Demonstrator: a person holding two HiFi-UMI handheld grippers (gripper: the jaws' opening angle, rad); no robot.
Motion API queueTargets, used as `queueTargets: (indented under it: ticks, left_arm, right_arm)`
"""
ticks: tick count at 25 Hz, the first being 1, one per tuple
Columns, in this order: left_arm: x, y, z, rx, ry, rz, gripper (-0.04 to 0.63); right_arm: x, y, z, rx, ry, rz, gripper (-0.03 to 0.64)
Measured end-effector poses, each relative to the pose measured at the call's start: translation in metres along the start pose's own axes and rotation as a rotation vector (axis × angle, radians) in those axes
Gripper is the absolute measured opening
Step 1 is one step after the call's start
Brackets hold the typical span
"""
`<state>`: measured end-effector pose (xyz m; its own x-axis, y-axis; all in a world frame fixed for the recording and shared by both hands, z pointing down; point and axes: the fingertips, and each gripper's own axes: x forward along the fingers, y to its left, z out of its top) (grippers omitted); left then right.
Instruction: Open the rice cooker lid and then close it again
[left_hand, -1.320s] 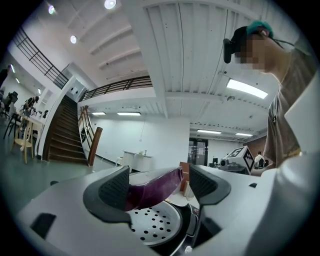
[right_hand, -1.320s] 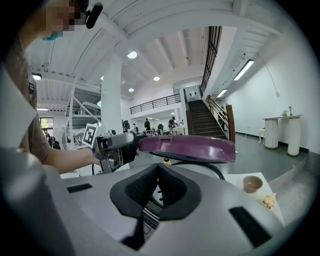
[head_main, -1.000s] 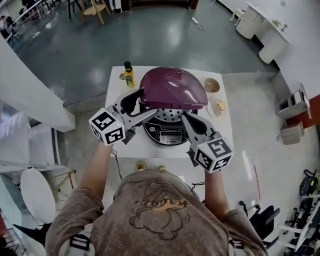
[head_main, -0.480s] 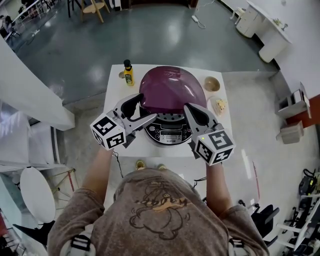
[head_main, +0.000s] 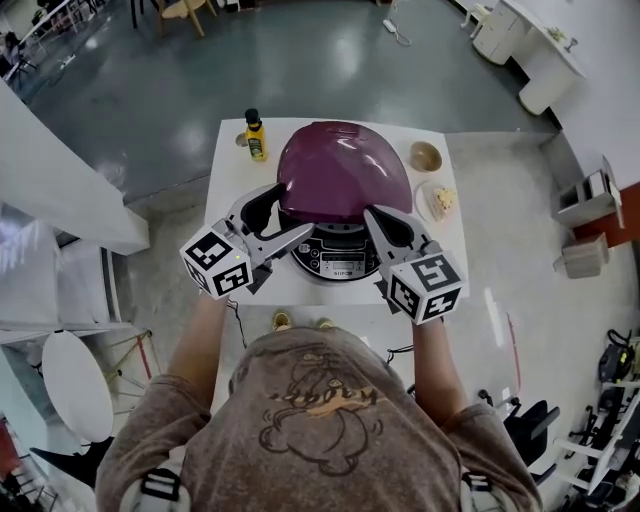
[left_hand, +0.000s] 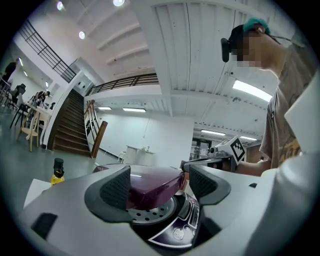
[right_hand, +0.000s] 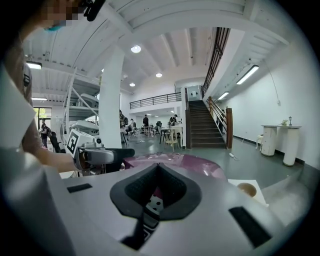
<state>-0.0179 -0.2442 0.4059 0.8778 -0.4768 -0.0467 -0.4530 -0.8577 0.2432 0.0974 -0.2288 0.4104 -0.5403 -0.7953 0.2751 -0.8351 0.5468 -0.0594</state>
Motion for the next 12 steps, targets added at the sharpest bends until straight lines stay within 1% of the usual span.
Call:
queueTargets:
  ticks: [12]
  left_arm:
    - [-0.002, 0.0, -0.026, -0.038, 0.042, 0.014, 0.379]
  right_arm:
    - [0.003, 0.002, -0.034, 0.023, 0.069, 0.019, 0.005]
